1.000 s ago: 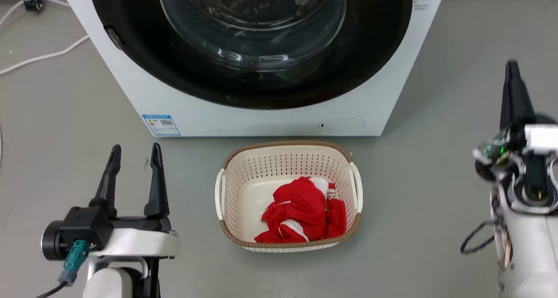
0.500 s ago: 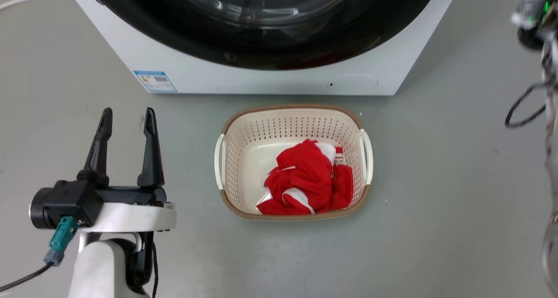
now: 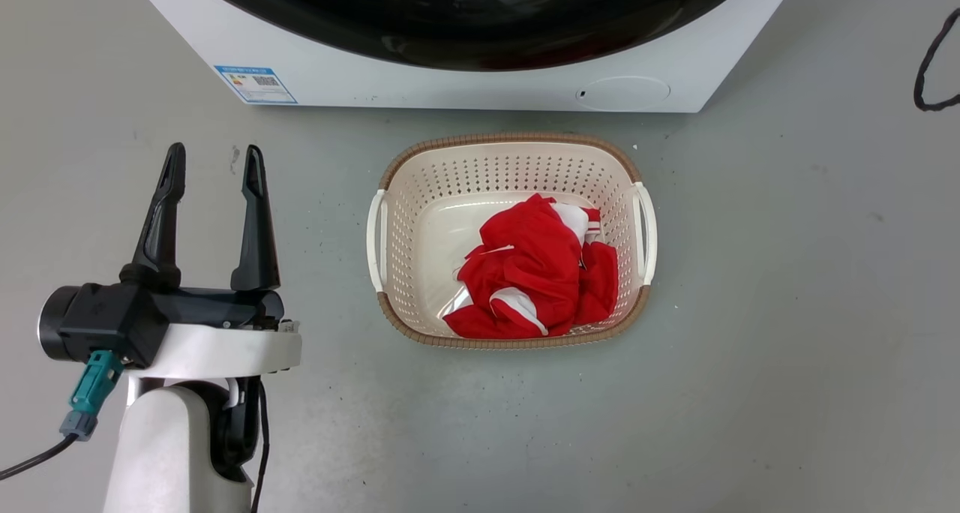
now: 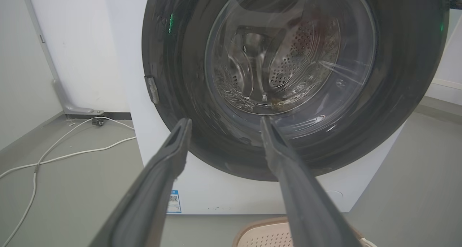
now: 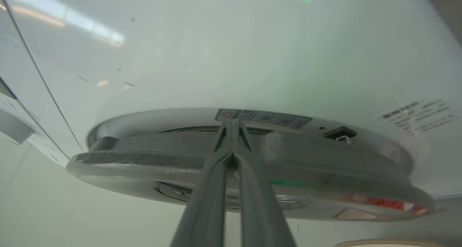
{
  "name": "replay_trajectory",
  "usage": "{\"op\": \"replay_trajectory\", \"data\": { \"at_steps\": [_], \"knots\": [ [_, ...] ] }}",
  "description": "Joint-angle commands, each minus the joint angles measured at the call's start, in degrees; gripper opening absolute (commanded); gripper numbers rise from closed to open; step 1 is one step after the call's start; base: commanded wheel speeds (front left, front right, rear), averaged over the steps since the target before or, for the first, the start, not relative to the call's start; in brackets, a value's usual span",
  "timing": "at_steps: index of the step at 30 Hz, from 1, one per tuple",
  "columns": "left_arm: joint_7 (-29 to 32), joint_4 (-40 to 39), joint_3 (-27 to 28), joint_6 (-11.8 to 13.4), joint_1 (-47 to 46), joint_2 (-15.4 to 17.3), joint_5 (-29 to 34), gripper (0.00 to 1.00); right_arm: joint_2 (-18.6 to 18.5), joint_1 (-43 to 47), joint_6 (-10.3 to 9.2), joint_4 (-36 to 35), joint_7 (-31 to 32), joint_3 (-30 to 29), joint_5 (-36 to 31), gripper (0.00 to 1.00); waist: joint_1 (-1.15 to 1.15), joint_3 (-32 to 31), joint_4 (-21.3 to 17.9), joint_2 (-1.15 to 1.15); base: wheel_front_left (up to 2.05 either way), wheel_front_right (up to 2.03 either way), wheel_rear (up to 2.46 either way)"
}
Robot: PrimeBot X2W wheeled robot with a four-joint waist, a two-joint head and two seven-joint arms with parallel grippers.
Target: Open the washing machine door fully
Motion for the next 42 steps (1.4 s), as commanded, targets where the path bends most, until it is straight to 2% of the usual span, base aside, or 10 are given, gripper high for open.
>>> {"op": "replay_trajectory", "data": {
  "at_steps": [1, 6, 11, 22, 30, 42],
  "knots": [
    [-0.15, -0.14, -0.11, -0.14, -0.42, 0.23, -0.5, 1.0, 0.42, -1.04, 0.0, 0.64, 0.34, 0.19, -0.43, 0.0, -0.01, 0.28, 0.02, 0.0, 0.0, 0.0, 0.0],
    [-0.15, -0.44, -0.06, -0.15, -1.14, 0.48, -0.58, 1.0, 1.75, -3.81, 0.0, 4.06, 1.18, 1.03, -2.27, 0.0, -0.01, 1.7, -0.11, 0.0, 0.0, 0.0, 0.0],
    [-0.15, -0.17, -0.28, -0.15, -1.34, 0.55, -0.58, 1.0, 3.18, -4.84, 0.0, 5.88, 5.17, 0.71, -1.75, 0.0, -0.01, 1.89, -0.23, 0.0, 0.0, 0.0, 0.0],
    [-0.15, 1.16, -0.39, -0.15, -0.2, 0.05, -0.26, 1.0, 3.88, -1.05, 0.0, 5.46, 14.14, 0.88, -0.48, 0.0, -0.01, -1.54, -1.36, 0.0, 0.0, 0.0, 0.0],
    [-0.15, 2.59, -0.77, -0.15, 1.69, -0.35, 0.11, 1.0, 5.89, 6.37, 0.0, 1.74, 21.93, 2.51, 0.69, 0.0, -0.01, -6.73, -1.97, 0.0, 0.0, 0.0, 0.0],
    [-0.14, 4.96, -2.49, -0.15, 6.66, -1.05, 0.69, 1.0, 7.49, 23.06, 0.0, -10.33, 33.99, 4.24, 6.8, 0.0, -0.01, -16.82, -1.73, 0.0, 0.0, 0.0, 0.0]
  ]
}}
